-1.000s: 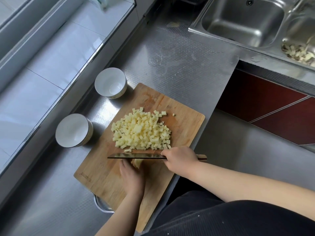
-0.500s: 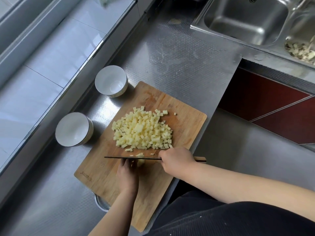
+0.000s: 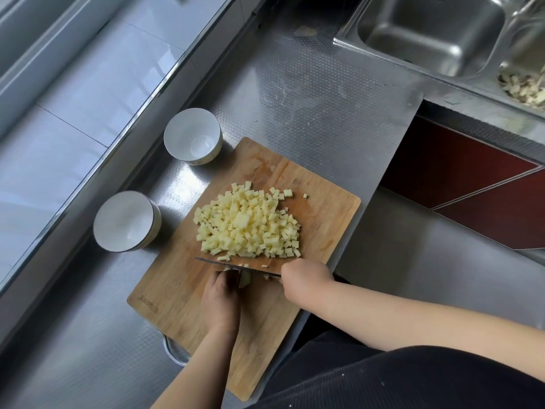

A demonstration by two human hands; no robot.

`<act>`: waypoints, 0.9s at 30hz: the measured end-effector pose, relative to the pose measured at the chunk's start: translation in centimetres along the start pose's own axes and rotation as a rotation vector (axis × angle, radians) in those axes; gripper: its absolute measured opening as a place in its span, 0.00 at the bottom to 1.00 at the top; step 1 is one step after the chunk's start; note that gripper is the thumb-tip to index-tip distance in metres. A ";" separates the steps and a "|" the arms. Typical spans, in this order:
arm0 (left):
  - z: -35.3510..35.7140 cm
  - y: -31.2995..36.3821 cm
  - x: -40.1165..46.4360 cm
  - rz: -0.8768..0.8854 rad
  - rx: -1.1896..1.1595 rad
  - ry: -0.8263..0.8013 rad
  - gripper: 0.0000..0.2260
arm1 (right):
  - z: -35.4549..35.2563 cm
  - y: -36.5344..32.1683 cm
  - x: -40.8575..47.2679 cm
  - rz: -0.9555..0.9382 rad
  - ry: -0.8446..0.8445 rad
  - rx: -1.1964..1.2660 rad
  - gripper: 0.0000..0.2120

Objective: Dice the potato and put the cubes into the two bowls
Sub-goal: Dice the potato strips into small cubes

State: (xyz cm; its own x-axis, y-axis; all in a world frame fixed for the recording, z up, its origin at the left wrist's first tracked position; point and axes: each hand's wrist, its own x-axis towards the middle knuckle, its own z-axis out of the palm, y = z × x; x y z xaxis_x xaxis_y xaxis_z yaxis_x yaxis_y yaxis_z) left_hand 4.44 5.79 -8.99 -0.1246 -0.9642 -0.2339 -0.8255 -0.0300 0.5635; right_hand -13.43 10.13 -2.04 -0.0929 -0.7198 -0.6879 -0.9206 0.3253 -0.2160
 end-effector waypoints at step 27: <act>-0.8 -0.9 -1.2 0.030 0.015 -0.059 0.04 | 0.2 0.6 0.3 0.000 -0.037 0.234 0.16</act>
State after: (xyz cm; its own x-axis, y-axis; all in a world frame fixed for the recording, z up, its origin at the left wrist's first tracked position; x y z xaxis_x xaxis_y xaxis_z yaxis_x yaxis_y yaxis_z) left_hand 5.78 6.73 -8.55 -0.1809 -0.9474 -0.2639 -0.8289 0.0024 0.5594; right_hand -13.88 10.21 -2.55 -0.0749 -0.6981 -0.7121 -0.8070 0.4619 -0.3679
